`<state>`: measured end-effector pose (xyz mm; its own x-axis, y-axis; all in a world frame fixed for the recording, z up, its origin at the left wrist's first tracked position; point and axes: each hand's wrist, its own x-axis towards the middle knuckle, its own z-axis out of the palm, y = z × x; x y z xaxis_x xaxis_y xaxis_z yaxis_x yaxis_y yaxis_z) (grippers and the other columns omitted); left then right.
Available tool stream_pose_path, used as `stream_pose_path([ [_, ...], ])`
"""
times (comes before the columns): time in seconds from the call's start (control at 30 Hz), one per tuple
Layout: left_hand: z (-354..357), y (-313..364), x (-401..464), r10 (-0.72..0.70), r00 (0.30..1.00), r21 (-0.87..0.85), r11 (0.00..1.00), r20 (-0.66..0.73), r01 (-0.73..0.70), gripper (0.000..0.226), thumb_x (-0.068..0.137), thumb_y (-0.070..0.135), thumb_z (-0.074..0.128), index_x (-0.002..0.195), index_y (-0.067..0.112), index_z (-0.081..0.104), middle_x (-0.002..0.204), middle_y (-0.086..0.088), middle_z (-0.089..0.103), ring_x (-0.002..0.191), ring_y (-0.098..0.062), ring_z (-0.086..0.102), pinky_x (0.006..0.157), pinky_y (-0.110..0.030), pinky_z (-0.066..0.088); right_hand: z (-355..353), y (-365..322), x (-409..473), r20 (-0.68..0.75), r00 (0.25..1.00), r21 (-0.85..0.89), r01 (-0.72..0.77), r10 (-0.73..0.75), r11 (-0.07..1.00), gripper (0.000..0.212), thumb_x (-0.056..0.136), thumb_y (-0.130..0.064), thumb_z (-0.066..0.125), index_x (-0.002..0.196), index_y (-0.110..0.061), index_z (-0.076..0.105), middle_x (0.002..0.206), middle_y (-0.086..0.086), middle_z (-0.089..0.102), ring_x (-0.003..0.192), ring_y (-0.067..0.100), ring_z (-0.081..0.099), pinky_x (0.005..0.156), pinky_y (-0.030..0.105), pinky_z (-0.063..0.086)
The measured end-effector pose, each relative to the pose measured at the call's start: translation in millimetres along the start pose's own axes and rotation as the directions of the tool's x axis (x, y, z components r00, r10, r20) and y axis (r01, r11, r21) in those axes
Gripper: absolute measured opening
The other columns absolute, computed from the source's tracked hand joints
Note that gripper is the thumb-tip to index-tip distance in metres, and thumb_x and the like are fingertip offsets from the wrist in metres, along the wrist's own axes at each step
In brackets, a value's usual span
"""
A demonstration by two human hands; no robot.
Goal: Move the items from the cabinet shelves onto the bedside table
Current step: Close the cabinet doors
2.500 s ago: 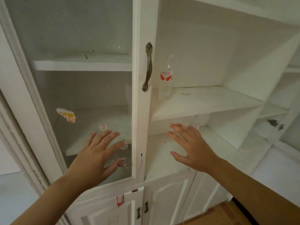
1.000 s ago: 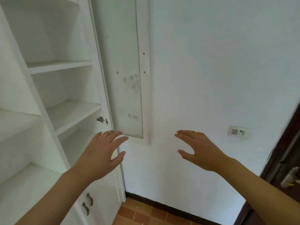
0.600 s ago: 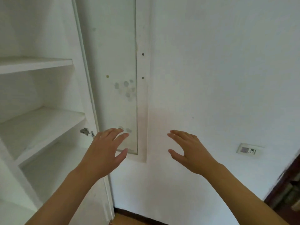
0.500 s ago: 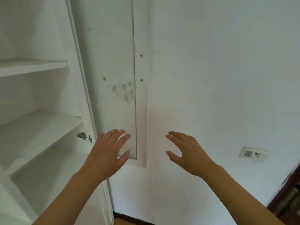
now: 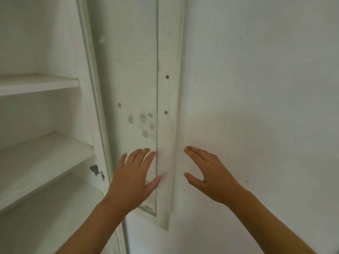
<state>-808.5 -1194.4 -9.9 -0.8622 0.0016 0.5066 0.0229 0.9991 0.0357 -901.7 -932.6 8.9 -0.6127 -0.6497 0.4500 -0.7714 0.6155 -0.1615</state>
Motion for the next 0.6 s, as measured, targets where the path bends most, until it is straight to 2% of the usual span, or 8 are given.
stream_pose_path([
  [0.3,19,11,33,-0.197,0.979,0.103,0.974,-0.047,0.201,0.082,0.095,0.076,0.033,0.157,0.023,0.038,0.162,-0.003,0.042,0.150,-0.027,0.039,0.123,-0.059,0.030,24,31,63,-0.029,0.980,0.178,0.198,-0.196,0.964,0.072,0.103,-0.057,0.048,0.165,-0.025,0.027,0.168,-0.011,0.030,0.152,0.000,0.021,0.127,0.037,0.026],
  [0.5,20,12,31,-0.261,0.965,0.172,0.949,-0.040,0.264,0.081,0.094,0.076,0.033,0.157,0.025,0.034,0.161,-0.003,0.043,0.150,-0.027,0.039,0.123,-0.059,0.029,34,32,75,-0.072,0.962,0.193,0.273,-0.264,0.942,0.073,0.100,-0.058,0.052,0.159,-0.017,0.038,0.160,-0.003,0.044,0.147,0.012,0.038,0.121,0.044,0.039],
  [0.6,16,15,25,-0.262,0.964,0.171,0.949,-0.040,0.265,0.082,0.094,0.076,0.034,0.158,0.025,0.033,0.163,-0.003,0.041,0.152,-0.026,0.036,0.123,-0.060,0.028,33,31,72,-0.067,0.949,0.236,0.315,-0.308,0.919,0.077,0.098,-0.059,0.056,0.161,-0.019,0.037,0.161,-0.006,0.043,0.148,0.010,0.037,0.122,0.041,0.037],
])
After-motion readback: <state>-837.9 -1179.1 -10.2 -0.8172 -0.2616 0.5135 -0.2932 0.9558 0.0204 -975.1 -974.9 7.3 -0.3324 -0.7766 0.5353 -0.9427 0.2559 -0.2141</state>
